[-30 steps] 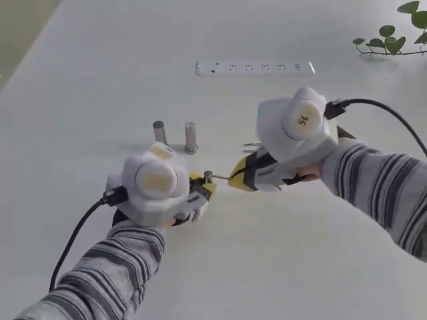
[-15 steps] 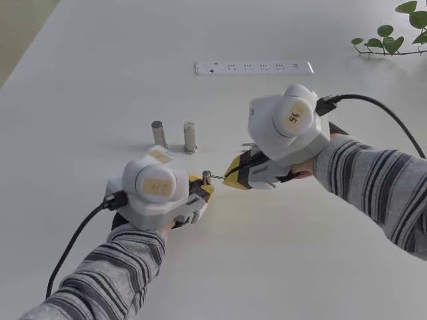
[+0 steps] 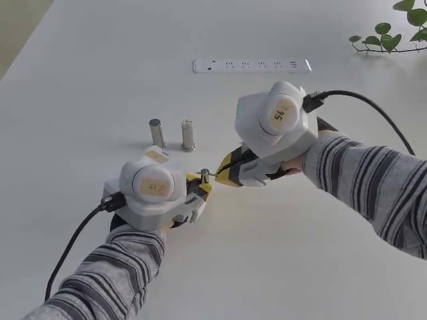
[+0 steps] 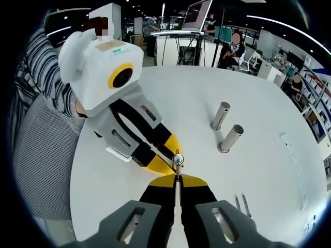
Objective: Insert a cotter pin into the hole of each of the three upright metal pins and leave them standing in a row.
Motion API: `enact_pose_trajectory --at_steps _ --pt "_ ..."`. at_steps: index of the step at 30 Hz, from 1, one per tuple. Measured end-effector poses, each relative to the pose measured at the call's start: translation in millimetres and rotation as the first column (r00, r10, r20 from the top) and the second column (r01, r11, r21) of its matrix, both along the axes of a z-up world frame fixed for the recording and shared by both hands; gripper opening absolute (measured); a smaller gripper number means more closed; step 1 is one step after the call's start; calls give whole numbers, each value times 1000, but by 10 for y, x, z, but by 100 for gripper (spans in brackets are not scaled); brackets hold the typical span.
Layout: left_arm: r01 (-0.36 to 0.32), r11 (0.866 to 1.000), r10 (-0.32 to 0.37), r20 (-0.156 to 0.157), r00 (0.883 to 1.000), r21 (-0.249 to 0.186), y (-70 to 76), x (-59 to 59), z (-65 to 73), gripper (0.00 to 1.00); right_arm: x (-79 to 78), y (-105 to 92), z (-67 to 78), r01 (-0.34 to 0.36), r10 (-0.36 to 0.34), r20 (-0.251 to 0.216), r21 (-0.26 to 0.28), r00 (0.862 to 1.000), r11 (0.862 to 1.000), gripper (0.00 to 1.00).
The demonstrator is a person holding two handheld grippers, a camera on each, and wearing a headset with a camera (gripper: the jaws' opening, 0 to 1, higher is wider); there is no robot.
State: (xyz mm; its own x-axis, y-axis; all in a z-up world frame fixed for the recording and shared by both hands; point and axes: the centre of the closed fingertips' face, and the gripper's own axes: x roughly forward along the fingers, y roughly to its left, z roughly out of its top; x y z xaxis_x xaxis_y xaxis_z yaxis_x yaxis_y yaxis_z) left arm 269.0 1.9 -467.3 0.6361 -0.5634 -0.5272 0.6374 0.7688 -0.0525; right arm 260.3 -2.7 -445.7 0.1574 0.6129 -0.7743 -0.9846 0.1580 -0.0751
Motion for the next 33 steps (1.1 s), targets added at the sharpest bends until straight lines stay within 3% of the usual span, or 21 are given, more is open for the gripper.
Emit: enact_pose_trajectory --at_steps 9,18,33 --pt "-8 1000 8 6 1000 -1 -8 2 -8 6 26 45 13 -21 20 36 22 999 1000 0" --pt "-18 1000 18 4 1000 -1 -5 13 -26 6 68 -47 91 19 -20 47 32 999 999 3" --pt "-74 997 73 -21 997 -28 1 18 -44 6 -2 23 86 27 -28 19 52 999 998 0"
